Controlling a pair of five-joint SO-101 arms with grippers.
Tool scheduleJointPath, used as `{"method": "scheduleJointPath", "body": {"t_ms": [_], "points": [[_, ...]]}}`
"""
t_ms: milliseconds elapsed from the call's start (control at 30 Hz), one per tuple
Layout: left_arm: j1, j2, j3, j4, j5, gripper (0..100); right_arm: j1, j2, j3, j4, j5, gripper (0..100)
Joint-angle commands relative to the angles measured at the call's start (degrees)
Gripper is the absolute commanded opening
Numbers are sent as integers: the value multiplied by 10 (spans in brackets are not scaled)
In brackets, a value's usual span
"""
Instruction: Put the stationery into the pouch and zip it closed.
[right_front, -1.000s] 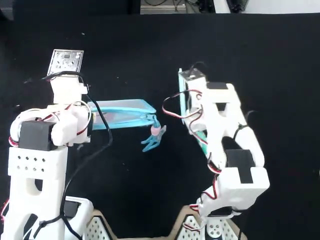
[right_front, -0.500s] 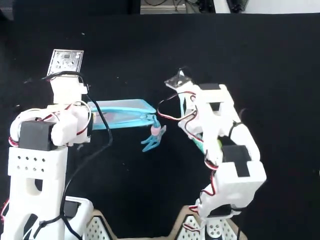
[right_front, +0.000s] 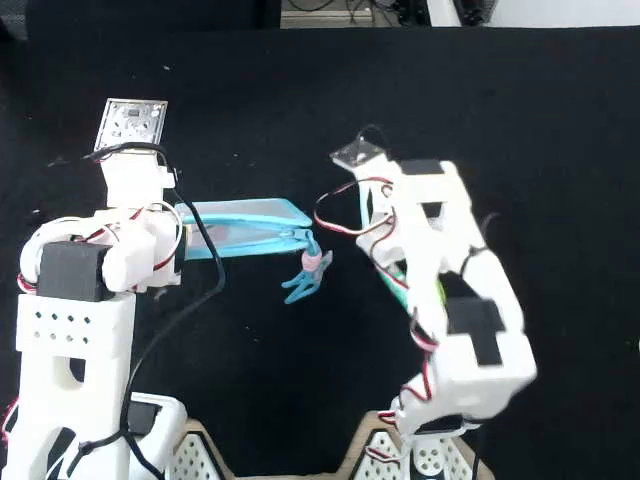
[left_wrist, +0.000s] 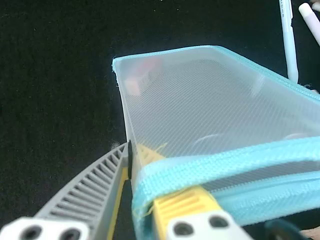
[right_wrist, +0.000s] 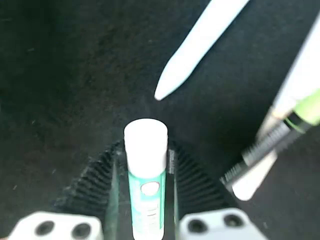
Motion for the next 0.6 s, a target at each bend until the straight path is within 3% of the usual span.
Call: {"method": "scheduleJointPath", "body": {"t_ms": [0,233,567], "points": [[4,4,7,-1,-1,30,-7,-161,16,62,-6,11],[4,4,7,-1,-1,30,-35,-429,35,124,-68,11],[4,4,7,-1,-1,30,-215,-683,36,32,-218,11]]}}
